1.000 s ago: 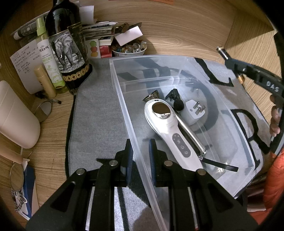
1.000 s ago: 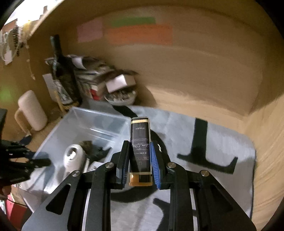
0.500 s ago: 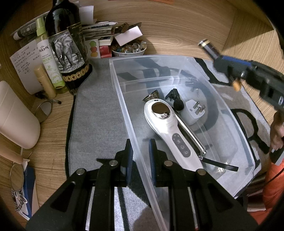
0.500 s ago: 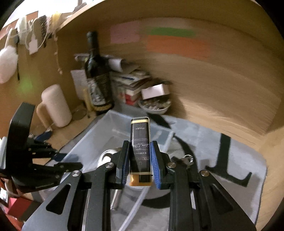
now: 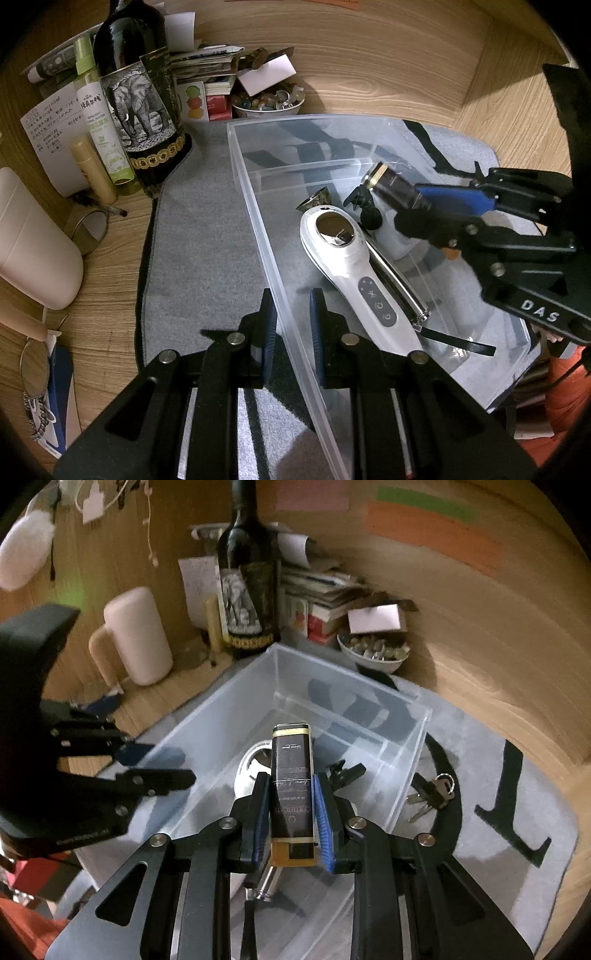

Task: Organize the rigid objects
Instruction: 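Carry the black-and-gold case into the clear box and open the right gripper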

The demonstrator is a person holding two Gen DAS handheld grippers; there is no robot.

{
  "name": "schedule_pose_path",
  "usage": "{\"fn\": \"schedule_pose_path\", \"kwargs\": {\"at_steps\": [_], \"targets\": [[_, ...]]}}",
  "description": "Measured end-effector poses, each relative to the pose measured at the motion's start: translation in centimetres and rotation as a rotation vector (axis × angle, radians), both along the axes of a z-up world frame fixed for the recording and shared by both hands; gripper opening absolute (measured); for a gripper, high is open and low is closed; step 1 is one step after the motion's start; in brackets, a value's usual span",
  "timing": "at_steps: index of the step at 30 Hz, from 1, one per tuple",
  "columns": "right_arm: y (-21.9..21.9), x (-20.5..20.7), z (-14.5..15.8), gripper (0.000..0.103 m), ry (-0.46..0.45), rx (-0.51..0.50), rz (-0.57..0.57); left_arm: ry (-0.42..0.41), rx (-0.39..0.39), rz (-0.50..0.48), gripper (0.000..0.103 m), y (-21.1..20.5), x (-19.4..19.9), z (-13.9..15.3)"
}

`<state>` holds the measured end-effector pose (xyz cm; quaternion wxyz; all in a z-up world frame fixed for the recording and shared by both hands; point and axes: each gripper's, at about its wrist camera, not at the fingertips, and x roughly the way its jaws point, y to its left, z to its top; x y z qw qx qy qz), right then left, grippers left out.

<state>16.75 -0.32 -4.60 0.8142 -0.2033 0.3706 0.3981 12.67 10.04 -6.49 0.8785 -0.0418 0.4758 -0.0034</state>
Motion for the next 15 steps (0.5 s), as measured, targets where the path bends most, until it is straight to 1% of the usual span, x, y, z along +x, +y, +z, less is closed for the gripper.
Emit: {"fn": "schedule_pose_path", "kwargs": {"at_steps": [5, 10, 12, 14, 15], "targets": [[0.17, 0.33, -0.73, 0.021, 0.030, -0.031, 0.012, 0.001, 0.000, 0.000, 0.016, 0.00, 0.00, -0.01], [0.30, 0.17, -0.94, 0.022, 0.028, -0.042, 0.024, 0.001, 0.000, 0.001, 0.016, -0.02, 0.02, 0.00], [0.33, 0.24, -0.92, 0.028, 0.034, -0.040, 0.023, 0.001, -0.001, 0.001, 0.016, -0.04, 0.04, 0.01], [0.26, 0.23, -0.77, 0.040, 0.025, -0.035, 0.014, 0.001, -0.002, 0.001, 0.016, -0.04, 0.03, 0.01], [0.18, 0.18, -0.63, 0.042, 0.018, -0.030, 0.011, 0.001, -0.002, 0.001, 0.016, -0.04, 0.03, 0.00]]}}
